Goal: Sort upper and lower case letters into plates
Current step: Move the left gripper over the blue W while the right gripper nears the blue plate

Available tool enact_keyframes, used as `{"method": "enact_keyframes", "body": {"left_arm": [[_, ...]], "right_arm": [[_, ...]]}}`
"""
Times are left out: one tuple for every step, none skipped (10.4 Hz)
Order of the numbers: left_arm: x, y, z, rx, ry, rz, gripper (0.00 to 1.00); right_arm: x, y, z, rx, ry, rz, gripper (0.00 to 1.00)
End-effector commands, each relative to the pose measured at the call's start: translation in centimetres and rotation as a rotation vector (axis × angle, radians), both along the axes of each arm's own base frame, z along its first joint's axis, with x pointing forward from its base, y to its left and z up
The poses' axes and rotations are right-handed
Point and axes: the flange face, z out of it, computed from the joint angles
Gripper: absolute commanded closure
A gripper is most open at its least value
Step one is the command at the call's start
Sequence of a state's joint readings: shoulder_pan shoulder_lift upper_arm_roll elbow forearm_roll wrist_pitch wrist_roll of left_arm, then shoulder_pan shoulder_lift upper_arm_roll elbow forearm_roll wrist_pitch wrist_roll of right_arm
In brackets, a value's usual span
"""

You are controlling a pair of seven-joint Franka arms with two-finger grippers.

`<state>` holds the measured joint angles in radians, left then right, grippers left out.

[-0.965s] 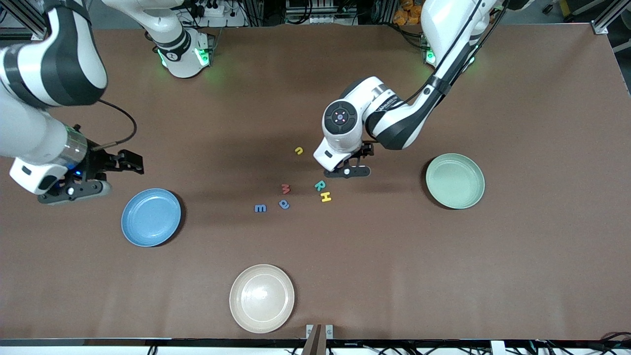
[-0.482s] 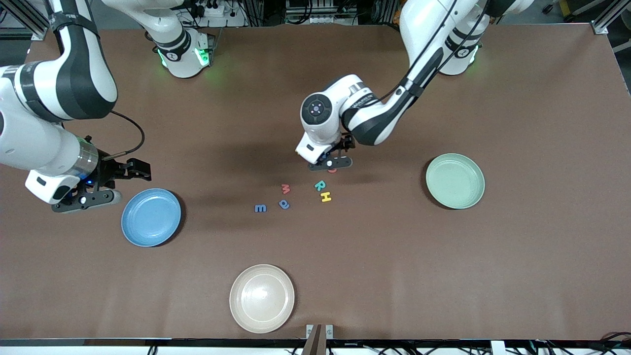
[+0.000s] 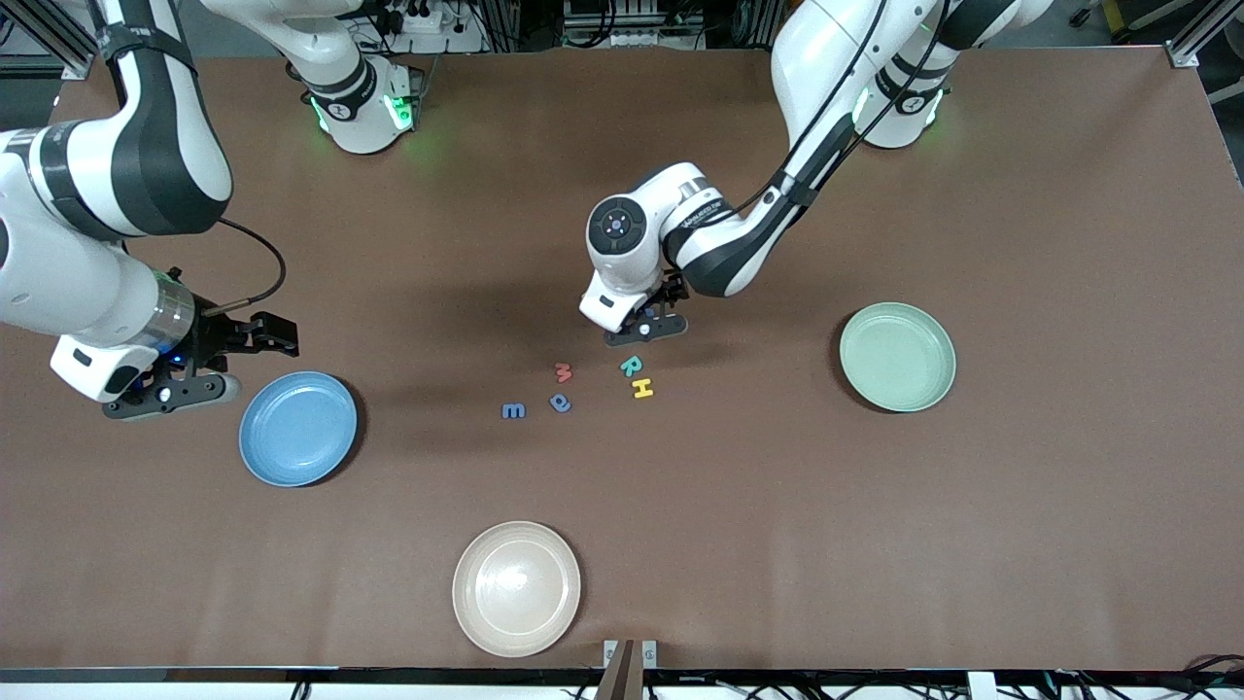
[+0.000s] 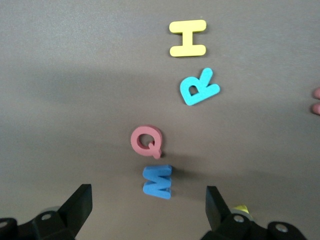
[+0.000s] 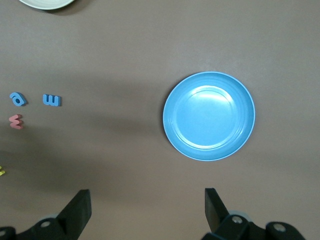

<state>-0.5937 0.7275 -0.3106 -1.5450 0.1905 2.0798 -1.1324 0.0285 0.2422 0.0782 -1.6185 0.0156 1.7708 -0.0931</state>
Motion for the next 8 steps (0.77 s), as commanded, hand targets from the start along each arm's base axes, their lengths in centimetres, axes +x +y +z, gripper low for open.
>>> {"method": "enact_keyframes", "body": {"left_arm": [[0.2, -0.3, -1.7, 0.022, -0.009, 0.03, 0.0], [0.0, -0.4, -2.8, 0.02, -0.004, 0.032, 0.0], [0.0, -0.6, -3.4, 0.006, -0.009, 0.041, 0.0], [0.0, -0.6, -4.3, 0.005, -0.007, 0.055, 0.0], [-0.1, -0.6, -4.5, 0.004, -0.01, 0.066, 0.0], [-0.1, -0.7, -4.4, 0.002, -0.01, 0.068, 0.02], [-0.1, -0.6, -4.5, 0.005, -0.009, 0.07, 0.05], [-0.1, -0.6, -4.4, 0.008, -0.011, 0.095, 0.09]], "right_arm": [[-0.1, 0.0, 0.1, -0.01, 0.001, 0.007, 0.0], [-0.1, 0.0, 0.1, -0.01, 0.001, 0.007, 0.0], [0.0, -0.1, 0.1, -0.011, 0.001, 0.006, 0.0], [0.0, 0.1, 0.0, -0.01, 0.002, 0.009, 0.0], [-0.1, 0.1, 0.1, -0.01, 0.001, 0.007, 0.0], [-0.1, 0.2, 0.1, -0.01, 0.001, 0.01, 0.0], [-0.1, 0.2, 0.1, -0.012, 0.001, 0.011, 0.0], [-0.1, 0.5, 0.0, -0.01, 0.002, 0.015, 0.0]]}}
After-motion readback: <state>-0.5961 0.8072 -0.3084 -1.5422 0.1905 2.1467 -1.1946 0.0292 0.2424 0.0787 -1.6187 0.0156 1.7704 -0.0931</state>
